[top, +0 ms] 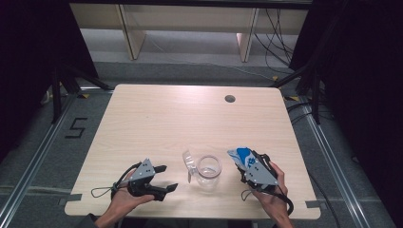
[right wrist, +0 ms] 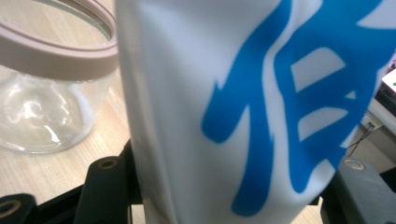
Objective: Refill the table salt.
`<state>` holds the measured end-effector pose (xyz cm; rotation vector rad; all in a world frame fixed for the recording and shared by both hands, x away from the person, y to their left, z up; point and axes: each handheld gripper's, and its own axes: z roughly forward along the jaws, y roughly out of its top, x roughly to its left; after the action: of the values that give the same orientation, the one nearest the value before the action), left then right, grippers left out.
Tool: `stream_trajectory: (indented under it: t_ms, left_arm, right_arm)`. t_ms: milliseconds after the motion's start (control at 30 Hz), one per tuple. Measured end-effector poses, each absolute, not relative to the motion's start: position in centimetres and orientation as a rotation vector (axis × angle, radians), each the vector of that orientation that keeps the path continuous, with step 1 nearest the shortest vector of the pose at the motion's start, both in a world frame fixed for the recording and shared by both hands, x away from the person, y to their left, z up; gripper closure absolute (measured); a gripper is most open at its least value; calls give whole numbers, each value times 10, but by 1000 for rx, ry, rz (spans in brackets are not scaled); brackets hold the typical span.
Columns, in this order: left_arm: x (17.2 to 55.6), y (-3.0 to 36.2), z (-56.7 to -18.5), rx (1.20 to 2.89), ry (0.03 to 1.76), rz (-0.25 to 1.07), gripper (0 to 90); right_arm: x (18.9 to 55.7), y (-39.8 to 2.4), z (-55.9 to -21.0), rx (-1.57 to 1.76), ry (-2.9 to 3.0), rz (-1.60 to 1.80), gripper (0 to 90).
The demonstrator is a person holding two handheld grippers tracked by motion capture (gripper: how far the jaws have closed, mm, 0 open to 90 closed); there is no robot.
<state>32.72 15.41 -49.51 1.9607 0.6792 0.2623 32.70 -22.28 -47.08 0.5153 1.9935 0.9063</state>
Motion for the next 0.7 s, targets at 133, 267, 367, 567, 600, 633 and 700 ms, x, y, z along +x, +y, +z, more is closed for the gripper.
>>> stream_trajectory:
  t_ms: [133,267,367,567,600,633,700]
  left_arm:
    - [327,154,-495,1963,679,264,213]
    - [328,154,-495,1964,662,257,213]
    - [328,154,-495,1966,666,265,213]
    - [326,153,-496,1951,688,243,212]
    - [327,153,-496,1951,688,239,212]
    - [326,152,-496,1951,689,241,212]
    - [326,152,-495,1955,694,248,212]
  right_arm:
    - [328,-221,-471,501,1987,873,410]
    - [329,-219,-470,471,1981,834,411]
    - [330,-218,-468,444,1969,816,412]
    - [331,-216,-467,439,1967,800,412]
    - [331,-215,-468,436,1966,803,411]
    - [331,-214,-467,429,1968,799,412]
    - [331,-213,-467,413,1971,782,412]
